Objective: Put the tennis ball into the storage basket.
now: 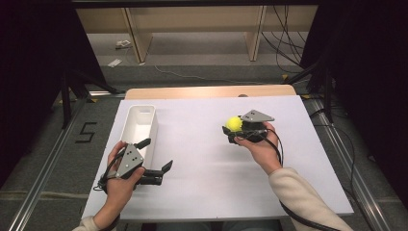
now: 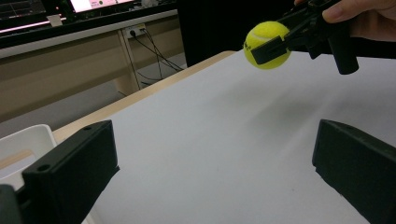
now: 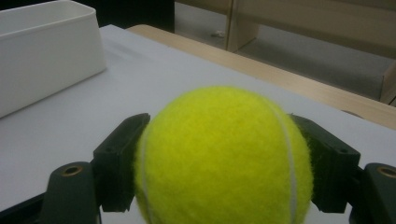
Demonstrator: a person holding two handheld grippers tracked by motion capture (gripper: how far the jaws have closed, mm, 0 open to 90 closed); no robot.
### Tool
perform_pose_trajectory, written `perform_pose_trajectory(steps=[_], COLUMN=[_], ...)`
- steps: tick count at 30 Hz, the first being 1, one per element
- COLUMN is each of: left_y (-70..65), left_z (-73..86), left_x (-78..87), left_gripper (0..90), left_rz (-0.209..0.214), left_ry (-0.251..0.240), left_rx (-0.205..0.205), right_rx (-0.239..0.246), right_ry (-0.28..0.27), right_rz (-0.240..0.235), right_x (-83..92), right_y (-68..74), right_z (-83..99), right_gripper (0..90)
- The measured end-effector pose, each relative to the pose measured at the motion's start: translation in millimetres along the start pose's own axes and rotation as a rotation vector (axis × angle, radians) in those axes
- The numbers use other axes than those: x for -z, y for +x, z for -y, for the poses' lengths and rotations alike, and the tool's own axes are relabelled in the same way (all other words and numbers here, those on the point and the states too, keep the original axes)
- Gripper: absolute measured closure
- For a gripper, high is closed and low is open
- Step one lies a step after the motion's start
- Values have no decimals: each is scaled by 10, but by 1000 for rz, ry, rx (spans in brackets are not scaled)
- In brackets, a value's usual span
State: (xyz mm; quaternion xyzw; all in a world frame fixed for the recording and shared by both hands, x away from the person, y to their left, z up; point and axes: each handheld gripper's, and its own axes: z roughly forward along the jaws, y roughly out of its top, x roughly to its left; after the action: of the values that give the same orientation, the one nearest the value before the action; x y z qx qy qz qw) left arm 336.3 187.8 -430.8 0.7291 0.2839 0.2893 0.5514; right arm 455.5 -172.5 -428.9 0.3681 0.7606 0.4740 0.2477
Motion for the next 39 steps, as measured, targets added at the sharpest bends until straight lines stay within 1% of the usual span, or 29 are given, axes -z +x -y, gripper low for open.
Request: perform_pose_trajectory(steps=[28,39], left_y=[-2,-2], left_z=[-1,-1], left_x=[3,5], left_gripper=[0,0], left_rz=[-2,-1], left_ry=[-1,-1], left_rx=[0,1], right_rx=[16,17], right_ry=[-10,-14], right_rz=[-36,-43], right_x=[-77,-95], right_y=[168,200], right_z=[-69,-89], right_gripper=[262,262])
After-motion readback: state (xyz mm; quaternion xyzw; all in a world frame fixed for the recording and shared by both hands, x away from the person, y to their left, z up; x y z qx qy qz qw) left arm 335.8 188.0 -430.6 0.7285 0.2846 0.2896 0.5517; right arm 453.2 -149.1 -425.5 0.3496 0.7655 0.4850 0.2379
